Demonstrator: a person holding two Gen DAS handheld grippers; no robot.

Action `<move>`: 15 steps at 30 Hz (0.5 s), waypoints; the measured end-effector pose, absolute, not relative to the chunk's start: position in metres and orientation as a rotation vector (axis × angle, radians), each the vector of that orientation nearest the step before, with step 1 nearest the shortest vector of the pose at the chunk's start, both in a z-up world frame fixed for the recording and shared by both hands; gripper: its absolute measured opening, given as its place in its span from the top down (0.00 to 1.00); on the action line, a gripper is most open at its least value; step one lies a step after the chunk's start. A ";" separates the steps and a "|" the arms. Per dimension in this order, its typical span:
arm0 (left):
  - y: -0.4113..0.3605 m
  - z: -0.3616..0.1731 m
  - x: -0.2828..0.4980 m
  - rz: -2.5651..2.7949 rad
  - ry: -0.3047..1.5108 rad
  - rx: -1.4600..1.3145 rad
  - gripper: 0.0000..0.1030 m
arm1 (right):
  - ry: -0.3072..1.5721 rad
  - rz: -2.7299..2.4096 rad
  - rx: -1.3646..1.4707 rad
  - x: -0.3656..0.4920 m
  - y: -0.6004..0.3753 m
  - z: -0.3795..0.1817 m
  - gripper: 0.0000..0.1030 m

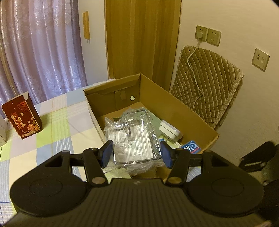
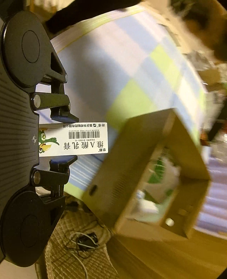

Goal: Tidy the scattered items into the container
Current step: 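Reposition the right tool holding the ointment box above the cardboard box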

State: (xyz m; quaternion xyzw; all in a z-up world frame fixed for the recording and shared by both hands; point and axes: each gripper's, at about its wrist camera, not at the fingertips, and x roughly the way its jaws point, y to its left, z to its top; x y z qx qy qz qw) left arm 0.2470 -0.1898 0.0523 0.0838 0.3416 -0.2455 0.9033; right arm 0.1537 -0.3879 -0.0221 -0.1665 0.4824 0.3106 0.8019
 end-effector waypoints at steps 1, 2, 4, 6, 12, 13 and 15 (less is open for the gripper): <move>-0.189 0.054 0.248 -0.506 0.703 0.173 0.48 | 1.010 0.660 -0.330 0.153 -0.388 -0.011 0.61; -0.188 0.055 0.248 -0.505 0.700 0.172 0.48 | 0.984 0.654 -0.302 0.153 -0.390 0.002 0.61; -0.187 0.059 0.250 -0.500 0.694 0.168 0.48 | 0.934 0.637 -0.247 0.155 -0.393 0.026 0.61; -0.184 0.063 0.252 -0.494 0.689 0.160 0.48 | 0.886 0.607 -0.189 0.162 -0.396 0.049 0.61; -0.188 0.067 0.257 -0.503 0.684 0.157 0.48 | 0.787 0.475 -0.063 0.209 -0.400 0.089 0.61; -0.191 0.067 0.259 -0.506 0.686 0.159 0.48 | 0.776 0.453 -0.052 0.218 -0.400 0.091 0.61; -0.195 0.065 0.260 -0.515 0.690 0.161 0.48 | 0.762 0.418 -0.033 0.232 -0.401 0.091 0.61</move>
